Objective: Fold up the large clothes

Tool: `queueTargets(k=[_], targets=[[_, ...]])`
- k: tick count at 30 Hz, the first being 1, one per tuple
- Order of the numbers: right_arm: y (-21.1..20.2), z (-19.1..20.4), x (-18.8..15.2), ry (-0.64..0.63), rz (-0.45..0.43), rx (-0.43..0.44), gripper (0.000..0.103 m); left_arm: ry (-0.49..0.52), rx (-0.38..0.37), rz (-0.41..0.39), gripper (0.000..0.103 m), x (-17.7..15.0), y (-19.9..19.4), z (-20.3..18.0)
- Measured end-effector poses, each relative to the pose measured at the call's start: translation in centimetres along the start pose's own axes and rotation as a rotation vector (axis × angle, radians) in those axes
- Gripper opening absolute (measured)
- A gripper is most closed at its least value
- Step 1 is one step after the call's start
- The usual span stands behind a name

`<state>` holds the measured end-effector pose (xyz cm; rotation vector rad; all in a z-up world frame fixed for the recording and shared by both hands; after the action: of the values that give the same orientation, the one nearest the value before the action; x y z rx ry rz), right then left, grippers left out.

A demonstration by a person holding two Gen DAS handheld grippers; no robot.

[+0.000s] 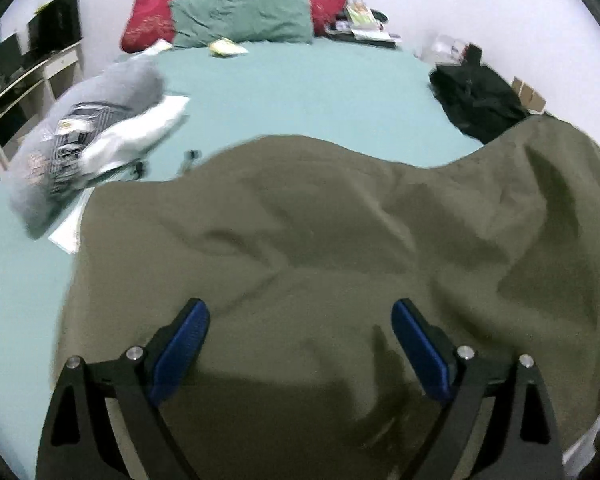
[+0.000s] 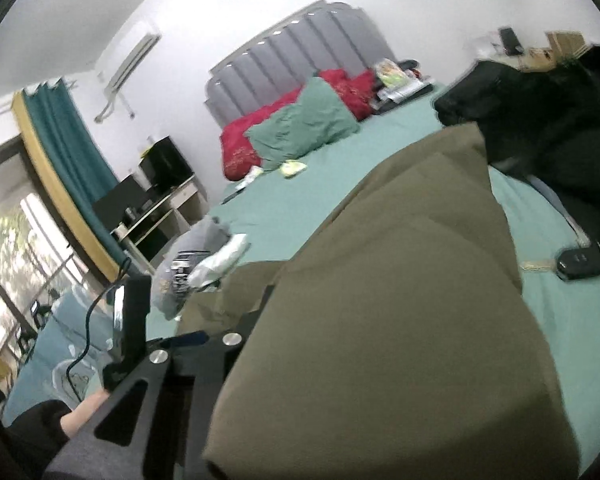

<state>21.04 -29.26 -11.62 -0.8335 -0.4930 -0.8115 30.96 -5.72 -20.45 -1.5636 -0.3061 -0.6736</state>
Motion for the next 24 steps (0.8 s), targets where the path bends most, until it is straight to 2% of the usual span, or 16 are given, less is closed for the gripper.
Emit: queueTargets(k=[4, 7, 10, 13, 17, 19, 20, 21, 22, 23, 24], targets=[[1.8, 6.7, -0.3, -0.125, 0.03, 0.0, 0.025, -0.036, 0.026, -0.028, 0.094, -2.0, -2.6, 5.0], [4.1, 11.4, -1.6, -0.215, 0.075, 0.003, 0.025, -0.056, 0.08, -0.065, 0.094, -3.9, -4.2, 9.0], [7.3, 14.9, -3.5, -0.216, 0.15, 0.058, 0.025, -0.117, 0.092, -0.084, 0.094, -6.1, -5.3, 13.3], [10.9, 17.5, -6.4, -0.183, 0.255, 0.119, 0.025, -0.202, 0.093, -0.101, 0.094, -8.7, -6.3, 17.0], [16.8, 21.6, -13.7, -0.257, 0.473, 0.127, 0.025, -0.322, 0.072, -0.085, 0.093, -12.0, -7.2, 21.5], [18.8, 22.6, -17.6, -0.314, 0.557, 0.083, 0.03, -0.36, 0.066, -0.105, 0.093, -12.4, -7.8, 23.1], [19.2, 23.1, -18.9, -0.338, 0.58, 0.079, 0.038, -0.382, 0.073, -0.121, 0.093, -12.6, -8.3, 23.9], [19.2, 23.8, -20.1, -0.36, 0.598, 0.095, 0.05, -0.41, 0.081, -0.146, 0.093, -13.0, -8.9, 24.8], [19.2, 24.3, -20.4, -0.368, 0.598, 0.115, 0.057, -0.436, 0.083, -0.165, 0.093, -13.4, -9.4, 25.5], [18.8, 24.8, -20.5, -0.37, 0.6, 0.144, 0.07, -0.467, 0.074, -0.18, 0.093, -13.8, -9.9, 26.1], [18.3, 25.2, -20.4, -0.369, 0.602, 0.168, 0.078, -0.506, 0.053, -0.194, 0.093, -14.0, -10.2, 26.7]])
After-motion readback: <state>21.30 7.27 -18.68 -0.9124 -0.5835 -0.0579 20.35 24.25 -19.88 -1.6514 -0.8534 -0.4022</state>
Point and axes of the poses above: each gripper's, at about its wrist camera, not at the fingertips, and y roughly the way its jaws point, z to its left, x to its top, the point moved 2 cm from there along y, roughly the way its jaws point, and after that the axes turned 9 degrees about y, right-handed, at the moved point
